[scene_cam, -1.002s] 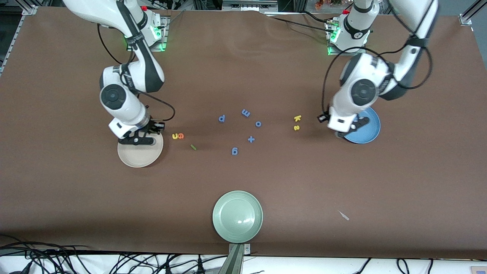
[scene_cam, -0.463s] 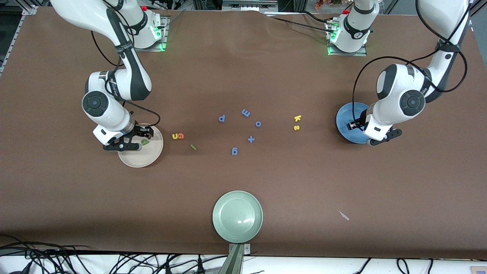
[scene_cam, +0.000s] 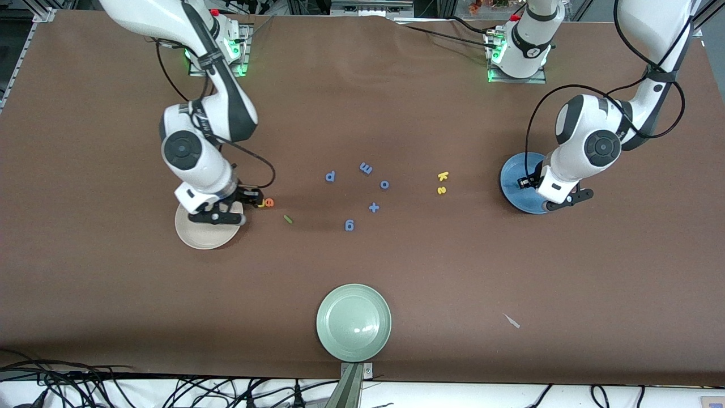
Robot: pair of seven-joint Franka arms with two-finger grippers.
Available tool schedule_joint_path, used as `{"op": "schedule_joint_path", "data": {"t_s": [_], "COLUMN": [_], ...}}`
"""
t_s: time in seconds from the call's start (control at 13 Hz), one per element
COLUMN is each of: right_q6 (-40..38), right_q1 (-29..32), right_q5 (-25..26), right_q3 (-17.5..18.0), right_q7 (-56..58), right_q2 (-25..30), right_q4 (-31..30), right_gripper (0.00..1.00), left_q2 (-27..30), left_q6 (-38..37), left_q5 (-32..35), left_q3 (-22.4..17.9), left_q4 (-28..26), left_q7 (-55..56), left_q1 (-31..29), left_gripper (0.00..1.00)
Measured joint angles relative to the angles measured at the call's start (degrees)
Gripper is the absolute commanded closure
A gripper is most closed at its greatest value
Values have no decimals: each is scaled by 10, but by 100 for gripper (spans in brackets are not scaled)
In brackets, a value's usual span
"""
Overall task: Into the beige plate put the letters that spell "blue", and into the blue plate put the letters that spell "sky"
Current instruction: 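Grasp the green stick with the right gripper while the left gripper reaches the yellow k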
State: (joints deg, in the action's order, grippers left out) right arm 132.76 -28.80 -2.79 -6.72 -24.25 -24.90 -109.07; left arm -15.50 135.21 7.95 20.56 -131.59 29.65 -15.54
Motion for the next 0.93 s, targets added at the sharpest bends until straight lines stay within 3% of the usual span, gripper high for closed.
{"op": "schedule_joint_path", "data": {"t_s": [0.15, 0.31, 0.62, 0.93], "right_q6": [0, 2, 23, 38], "right_q1": [-8, -18, -30, -36], "right_q5": [0, 0, 0, 0], "right_q3": [17, 19, 19, 19], "right_q7": [-34, -48, -62, -69], "right_q2": [-48, -92, -125, -142], "right_q4": [50, 88, 99, 99], "right_gripper": [21, 21, 23, 32], "left_q2": [1, 1, -1, -24], "left_q6": [1, 7, 34, 61], "left_q5": [-2, -2, -3, -3], "left_q3": [13, 53, 136, 149], "left_q4": [2, 3, 2, 1], "left_q7": [9, 49, 145, 263], "left_q1": [-1, -5, 1, 76], "left_gripper": [31, 33, 33, 33]}}
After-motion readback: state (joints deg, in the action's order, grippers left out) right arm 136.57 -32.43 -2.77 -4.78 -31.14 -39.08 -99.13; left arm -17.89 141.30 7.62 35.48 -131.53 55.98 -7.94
